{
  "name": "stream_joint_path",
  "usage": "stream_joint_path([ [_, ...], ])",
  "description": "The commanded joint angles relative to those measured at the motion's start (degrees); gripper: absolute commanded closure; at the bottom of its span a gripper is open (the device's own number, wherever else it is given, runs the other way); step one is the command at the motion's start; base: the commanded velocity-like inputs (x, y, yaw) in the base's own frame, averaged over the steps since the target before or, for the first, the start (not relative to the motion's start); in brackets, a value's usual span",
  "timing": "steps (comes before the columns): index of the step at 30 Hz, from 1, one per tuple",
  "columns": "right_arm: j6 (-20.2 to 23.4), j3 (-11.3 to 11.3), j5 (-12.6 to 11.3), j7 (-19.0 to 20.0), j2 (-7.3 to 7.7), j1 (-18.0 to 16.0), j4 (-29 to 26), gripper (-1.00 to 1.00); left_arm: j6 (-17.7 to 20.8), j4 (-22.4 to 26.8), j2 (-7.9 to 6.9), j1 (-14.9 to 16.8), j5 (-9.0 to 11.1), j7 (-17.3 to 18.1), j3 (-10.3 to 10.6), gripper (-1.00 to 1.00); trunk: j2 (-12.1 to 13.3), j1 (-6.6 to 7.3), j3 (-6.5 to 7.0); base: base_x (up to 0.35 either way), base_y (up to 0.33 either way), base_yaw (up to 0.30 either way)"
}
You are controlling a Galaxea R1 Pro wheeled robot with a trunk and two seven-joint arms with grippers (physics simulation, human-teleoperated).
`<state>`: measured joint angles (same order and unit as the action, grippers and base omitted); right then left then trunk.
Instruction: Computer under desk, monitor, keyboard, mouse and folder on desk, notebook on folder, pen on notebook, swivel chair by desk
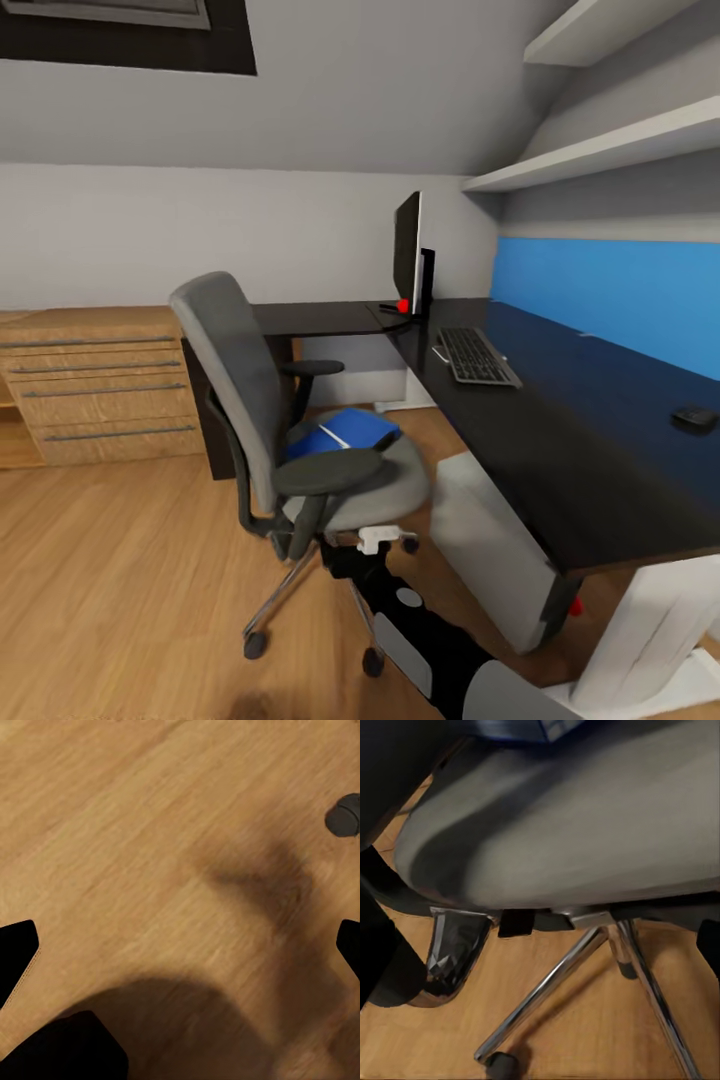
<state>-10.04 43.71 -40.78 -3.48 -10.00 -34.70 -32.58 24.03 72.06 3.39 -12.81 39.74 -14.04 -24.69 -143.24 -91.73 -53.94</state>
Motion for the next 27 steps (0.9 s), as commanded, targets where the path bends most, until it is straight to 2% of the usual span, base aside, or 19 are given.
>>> stream_joint_path([
  [1,-0.4,0.6,-0.5,-0.4,0.0,-0.1,0.1,-1.0,0.2,0.2,0.04,0.0,0.6,-0.4,-0.1,-1.0,0.0,0.01,-0.05,0.0,0.0,0.247],
  [10,-0.4,1.3,-0.5,-0.4,0.0,0.0,0.0,-1.0,0.2,0.1,0.04,0.0,0.6,-0.5,0.0,-1.0,0.0,0.01,-0.05,0.0,0.0,0.215],
  [17,-0.5,1.1,-0.6,-0.5,0.0,-0.1,-0.6,-1.0,0.2,0.1,0.04,0.0,0.6,-0.5,0.0,-1.0,0.0,0.01,-0.05,0.0,0.0,0.035],
  [21,0.4,2.3,0.6,-0.3,0.07,1.3,0.7,-1.0,-0.1,0.2,-1.27,-1.3,0.3,-0.9,-0.6,-1.0,0.0,0.01,-0.05,0.0,0.0,0.0],
  [27,0.4,2.3,1.2,-0.3,0.07,1.3,0.7,-1.0,-0.1,0.2,-1.41,-2.0,0.3,-0.9,-0.6,-1.0,0.0,0.01,-0.05,0.0,0.0,0.0],
])
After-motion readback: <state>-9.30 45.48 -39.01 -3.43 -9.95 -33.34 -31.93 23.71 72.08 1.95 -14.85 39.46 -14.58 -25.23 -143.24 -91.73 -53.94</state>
